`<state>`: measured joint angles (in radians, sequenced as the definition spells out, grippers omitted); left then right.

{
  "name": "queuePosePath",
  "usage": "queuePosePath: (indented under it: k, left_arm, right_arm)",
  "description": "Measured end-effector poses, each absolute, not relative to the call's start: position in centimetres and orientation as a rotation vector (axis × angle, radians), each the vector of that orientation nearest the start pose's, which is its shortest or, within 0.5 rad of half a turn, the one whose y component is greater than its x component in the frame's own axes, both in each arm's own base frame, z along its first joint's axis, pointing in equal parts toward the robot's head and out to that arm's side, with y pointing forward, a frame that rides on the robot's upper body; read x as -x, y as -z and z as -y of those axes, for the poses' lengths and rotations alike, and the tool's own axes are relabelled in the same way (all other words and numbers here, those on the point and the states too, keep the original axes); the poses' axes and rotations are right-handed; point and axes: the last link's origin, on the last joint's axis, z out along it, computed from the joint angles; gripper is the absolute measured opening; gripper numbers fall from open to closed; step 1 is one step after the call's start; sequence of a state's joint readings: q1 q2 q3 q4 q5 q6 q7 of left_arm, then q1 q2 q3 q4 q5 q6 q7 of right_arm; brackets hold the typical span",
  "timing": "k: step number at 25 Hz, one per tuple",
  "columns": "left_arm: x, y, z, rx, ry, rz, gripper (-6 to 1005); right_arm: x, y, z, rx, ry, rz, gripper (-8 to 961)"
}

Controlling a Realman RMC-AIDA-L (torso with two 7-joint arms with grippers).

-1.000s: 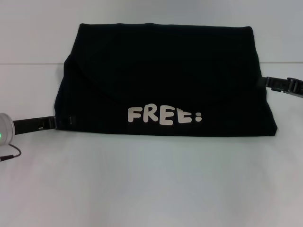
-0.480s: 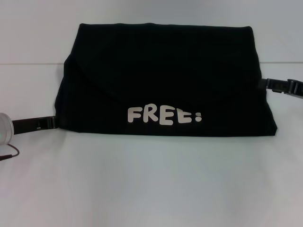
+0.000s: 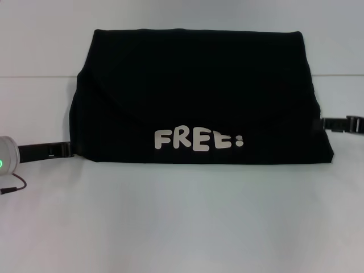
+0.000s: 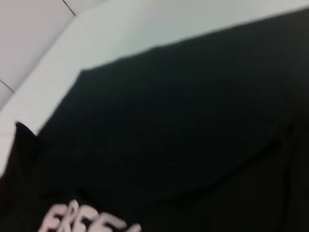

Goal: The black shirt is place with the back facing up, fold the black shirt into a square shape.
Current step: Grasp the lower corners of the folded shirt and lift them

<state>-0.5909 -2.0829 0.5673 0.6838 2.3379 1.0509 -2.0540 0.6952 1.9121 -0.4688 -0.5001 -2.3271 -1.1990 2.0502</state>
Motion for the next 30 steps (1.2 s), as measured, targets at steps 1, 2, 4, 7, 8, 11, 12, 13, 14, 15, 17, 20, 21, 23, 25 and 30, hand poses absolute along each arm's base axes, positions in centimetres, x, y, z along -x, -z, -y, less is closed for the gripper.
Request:
queuePosePath:
  k: [1, 2, 4, 7, 8, 11, 12, 13, 14, 15, 17, 20, 21, 23, 25, 30]
  left_arm:
    - [32.6, -2.1, -38.1, 2.077, 0.342, 1.396, -2]
    - [32.6, -2.1, -38.1, 2.080, 0.338, 1.394, -2]
    - [32.6, -2.1, -38.1, 2.080, 0.333, 1.392, -2]
    - [32.6, -2.2, -38.2, 2.078, 0.331, 1.387, -2]
    - [32.5, -2.2, -38.3, 2.079, 0.330, 1.385, -2]
    - [32.4, -2.2, -38.5, 2.082, 0.326, 1.379, -2]
    - [32.4, -2.3, -38.5, 2.082, 0.326, 1.378, -2]
    - [32.4, -2.3, -38.5, 2.082, 0.326, 1.377, -2]
    - [32.4, -2.3, -38.6, 2.082, 0.326, 1.375, -2]
    - [32.4, -2.3, -38.6, 2.082, 0.326, 1.374, -2]
    - [32.3, -2.4, -38.7, 2.082, 0.325, 1.371, -2]
    - [32.2, -2.4, -38.8, 2.082, 0.326, 1.366, -2]
    - [32.2, -2.5, -38.8, 2.082, 0.326, 1.366, -2]
    - [32.2, -2.5, -38.9, 2.084, 0.325, 1.364, -1]
    - [32.1, -2.4, -38.9, 2.085, 0.325, 1.364, -1]
    - [32.1, -2.4, -38.9, 2.087, 0.325, 1.363, -1]
  right_arm:
    - [-31.5, -5.9, -40.1, 2.157, -0.422, -1.461, 763]
    - [-31.7, -5.7, -40.0, 2.157, -0.402, -1.469, 763]
    - [-32.0, -5.3, -39.8, 2.157, -0.369, -1.477, 762]
    - [-32.3, -4.6, -39.7, 2.149, -0.333, -1.475, 761]
    - [-32.4, -4.3, -39.7, 2.143, -0.325, -1.473, 761]
    - [-32.3, -3.7, -39.9, 2.132, -0.311, -1.465, 760]
    - [-32.3, -3.5, -40.0, 2.131, -0.309, -1.464, 760]
    - [-32.2, -3.4, -40.1, 2.130, -0.306, -1.462, 759]
    - [-32.1, -3.2, -40.1, 2.132, -0.301, -1.460, 759]
    - [-32.0, -3.0, -40.2, 2.136, -0.298, -1.459, 759]
    - [-32.0, -2.7, -40.3, 2.138, -0.284, -1.453, 758]
    - [-31.9, -2.4, -40.3, 2.142, -0.268, -1.447, 757]
    - [-31.9, -2.3, -40.3, 2.144, -0.266, -1.447, 757]
    - [-32.0, -2.4, -40.2, 2.144, -0.264, -1.447, 686]
    - [-32.1, -2.5, -40.1, 2.143, -0.263, -1.446, 616]
    - [-32.3, -2.6, -40.0, 2.147, -0.259, -1.443, 399]
